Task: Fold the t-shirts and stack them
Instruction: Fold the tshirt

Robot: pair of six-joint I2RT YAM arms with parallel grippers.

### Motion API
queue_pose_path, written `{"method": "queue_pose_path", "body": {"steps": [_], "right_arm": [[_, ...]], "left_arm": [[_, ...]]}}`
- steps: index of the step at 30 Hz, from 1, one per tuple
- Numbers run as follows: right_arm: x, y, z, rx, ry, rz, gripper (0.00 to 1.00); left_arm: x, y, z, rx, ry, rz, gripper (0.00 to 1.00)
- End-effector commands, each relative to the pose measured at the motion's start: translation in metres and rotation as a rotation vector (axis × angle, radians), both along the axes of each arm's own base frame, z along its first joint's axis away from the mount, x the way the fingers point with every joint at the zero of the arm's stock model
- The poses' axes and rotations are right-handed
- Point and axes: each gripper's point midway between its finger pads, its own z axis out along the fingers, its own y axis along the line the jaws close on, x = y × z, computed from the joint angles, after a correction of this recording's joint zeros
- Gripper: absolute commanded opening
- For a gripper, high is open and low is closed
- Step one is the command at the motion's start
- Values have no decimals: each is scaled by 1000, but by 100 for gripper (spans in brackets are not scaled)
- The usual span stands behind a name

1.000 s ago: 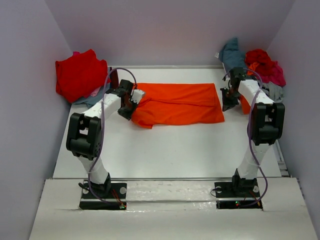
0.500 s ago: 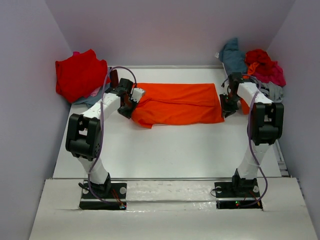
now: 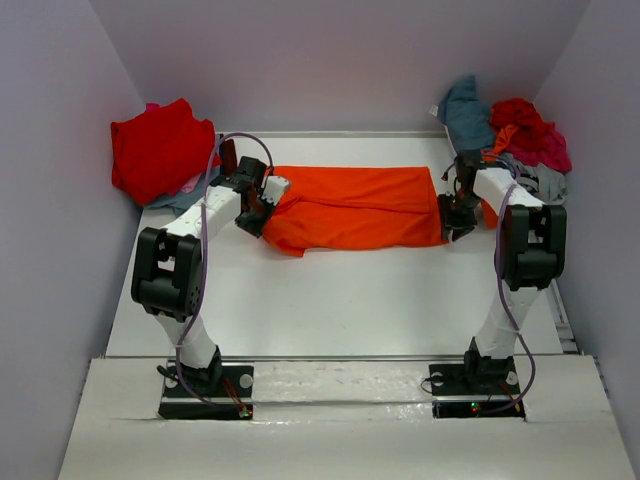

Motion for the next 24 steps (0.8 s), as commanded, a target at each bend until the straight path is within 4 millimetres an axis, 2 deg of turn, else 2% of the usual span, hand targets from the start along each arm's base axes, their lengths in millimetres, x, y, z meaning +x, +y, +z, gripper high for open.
{"method": "queue_pose_path", "body": {"steps": [1, 6, 15, 17, 24], "right_arm": [[4, -1, -5, -5, -8, 3, 43], [8, 2, -9, 13, -12, -1, 42], [13, 4, -14, 24, -16, -4, 19], [14, 4, -11, 24, -23, -3, 13], [27, 3, 11, 24, -55, 6, 8]], "left_arm": [[2, -1, 11, -3, -20, -13, 6], [3, -2, 11, -4, -20, -11, 6], [1, -2, 9, -3, -10, -14, 6], [0, -1, 10, -4, -12, -14, 6], [2, -2, 19, -4, -27, -35, 6]]}}
